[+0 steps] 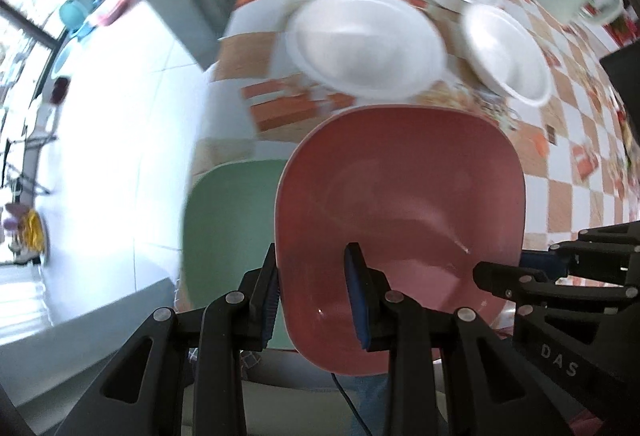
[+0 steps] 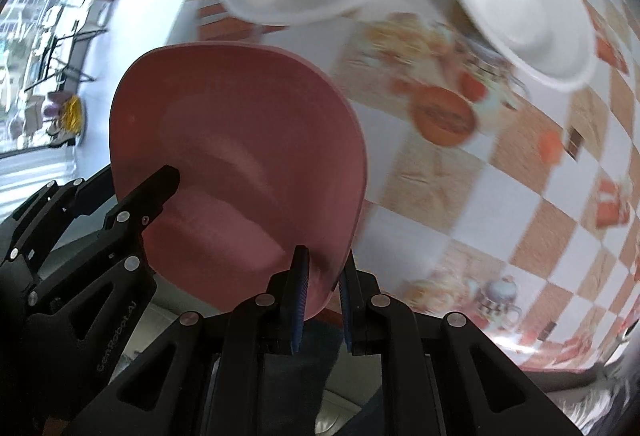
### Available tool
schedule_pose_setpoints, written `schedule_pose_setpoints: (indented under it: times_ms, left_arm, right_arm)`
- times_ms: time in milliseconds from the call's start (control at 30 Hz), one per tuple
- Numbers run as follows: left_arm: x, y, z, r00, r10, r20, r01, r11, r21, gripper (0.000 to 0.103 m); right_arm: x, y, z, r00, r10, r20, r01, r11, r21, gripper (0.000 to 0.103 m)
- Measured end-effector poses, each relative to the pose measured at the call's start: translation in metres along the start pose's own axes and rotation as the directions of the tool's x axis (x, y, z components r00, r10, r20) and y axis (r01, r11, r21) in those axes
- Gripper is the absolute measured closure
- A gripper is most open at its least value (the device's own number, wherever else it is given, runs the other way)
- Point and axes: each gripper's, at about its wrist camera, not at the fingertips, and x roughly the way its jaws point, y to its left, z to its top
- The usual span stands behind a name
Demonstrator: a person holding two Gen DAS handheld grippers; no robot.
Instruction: Organize plates and bowls
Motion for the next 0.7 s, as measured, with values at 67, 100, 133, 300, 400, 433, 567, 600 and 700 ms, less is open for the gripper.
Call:
schedule_pose_setpoints:
  times_ms: [67,100,133,300,400,433,567,600,700]
  left_arm:
    - [0.002,0.018,-0.001,1.0,0.015,-0.003,-0.015,1.0,-0.027,0.07]
    - [0.003,0.025,-0.001,1.0,0.024,-0.006,-0.024,0.999,-0.037,0.07]
    - [0.003,0.03,-0.001,1.0,0.03,-0.008,-0.03,0.999,-0.044,0.07]
    - [0.009,0.058,-0.002,0.998,0.058,-0.023,-0.06,0.995,-0.076,0.07]
    - [0.016,0.065,-0.002,0.995,0.091,-0.035,-0.093,0.994,-0.065,0.07]
    - [0.018,0.068,-0.002,0.995,0.092,-0.039,-0.094,0.993,-0.066,0.07]
    - [0.025,0.073,-0.003,0.997,0.067,-0.034,-0.07,0.994,-0.083,0.063]
    - [0.025,0.074,-0.004,0.998,0.061,-0.03,-0.063,0.994,-0.09,0.059]
    - [0.024,0.073,-0.003,0.996,0.086,-0.008,-0.086,0.992,-0.09,0.03]
  right_arm:
    - [0.007,0.013,0.005,1.0,0.016,-0.013,-0.016,1.0,-0.007,0.086]
    - [0.011,0.025,0.011,1.0,0.023,-0.018,-0.023,1.0,-0.013,0.086]
    - [0.013,0.035,0.014,0.999,0.027,-0.023,-0.027,0.999,-0.021,0.086]
    - [0.043,0.069,0.022,0.997,0.055,-0.061,-0.057,0.998,-0.036,0.086]
    - [0.059,0.074,0.026,0.994,0.07,-0.078,-0.072,0.997,-0.03,0.086]
    - [0.064,0.077,0.029,0.994,0.07,-0.084,-0.073,0.997,-0.027,0.086]
    - [0.073,0.058,0.027,0.991,0.103,-0.083,-0.103,0.995,-0.002,0.086]
    - [0.073,0.056,0.028,0.99,0.116,-0.082,-0.116,0.993,0.005,0.086]
    - [0.068,0.041,0.028,0.991,0.113,-0.07,-0.112,0.993,0.021,0.045]
